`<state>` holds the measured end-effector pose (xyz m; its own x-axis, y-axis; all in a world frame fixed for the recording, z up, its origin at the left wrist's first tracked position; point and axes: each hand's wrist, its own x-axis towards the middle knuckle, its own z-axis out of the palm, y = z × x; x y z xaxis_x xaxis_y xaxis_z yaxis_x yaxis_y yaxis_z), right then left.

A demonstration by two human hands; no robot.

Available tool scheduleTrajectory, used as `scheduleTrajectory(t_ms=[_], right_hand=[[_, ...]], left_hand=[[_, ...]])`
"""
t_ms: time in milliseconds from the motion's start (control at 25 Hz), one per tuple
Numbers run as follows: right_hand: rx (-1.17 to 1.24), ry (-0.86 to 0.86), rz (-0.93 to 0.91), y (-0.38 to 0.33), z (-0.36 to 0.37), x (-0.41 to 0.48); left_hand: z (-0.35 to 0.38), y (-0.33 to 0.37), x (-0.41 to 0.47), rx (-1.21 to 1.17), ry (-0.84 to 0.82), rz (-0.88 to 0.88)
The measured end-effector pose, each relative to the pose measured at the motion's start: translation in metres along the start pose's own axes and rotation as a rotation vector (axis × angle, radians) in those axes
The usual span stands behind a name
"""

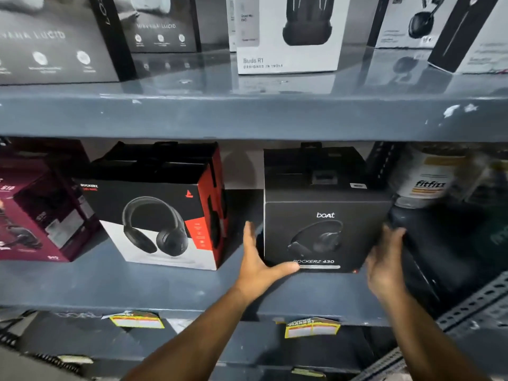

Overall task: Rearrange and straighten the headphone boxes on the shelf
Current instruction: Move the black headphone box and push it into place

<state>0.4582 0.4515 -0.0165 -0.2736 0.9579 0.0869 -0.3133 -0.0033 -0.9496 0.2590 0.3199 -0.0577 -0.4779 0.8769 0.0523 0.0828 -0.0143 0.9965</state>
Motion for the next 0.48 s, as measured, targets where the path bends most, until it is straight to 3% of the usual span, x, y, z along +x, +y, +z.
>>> scheduleTrajectory(t_ms=[80, 240, 480], right_hand=[[0.122, -0.036, 0.124, -0.009, 0.011, 0.011], [0.039, 0.010, 0.243, 0.006, 0.018, 0.024], [-0.059, 0.404, 0.150, 0.018, 0.026, 0.032]], left_hand=[[0.000, 0.002, 0.014, -0.016, -0.036, -0.016], [-0.001, 0.010, 0.033, -0.031, -0.036, -0.005], [-0.003, 0.005, 0.041, -0.059, -0.012, -0.021]])
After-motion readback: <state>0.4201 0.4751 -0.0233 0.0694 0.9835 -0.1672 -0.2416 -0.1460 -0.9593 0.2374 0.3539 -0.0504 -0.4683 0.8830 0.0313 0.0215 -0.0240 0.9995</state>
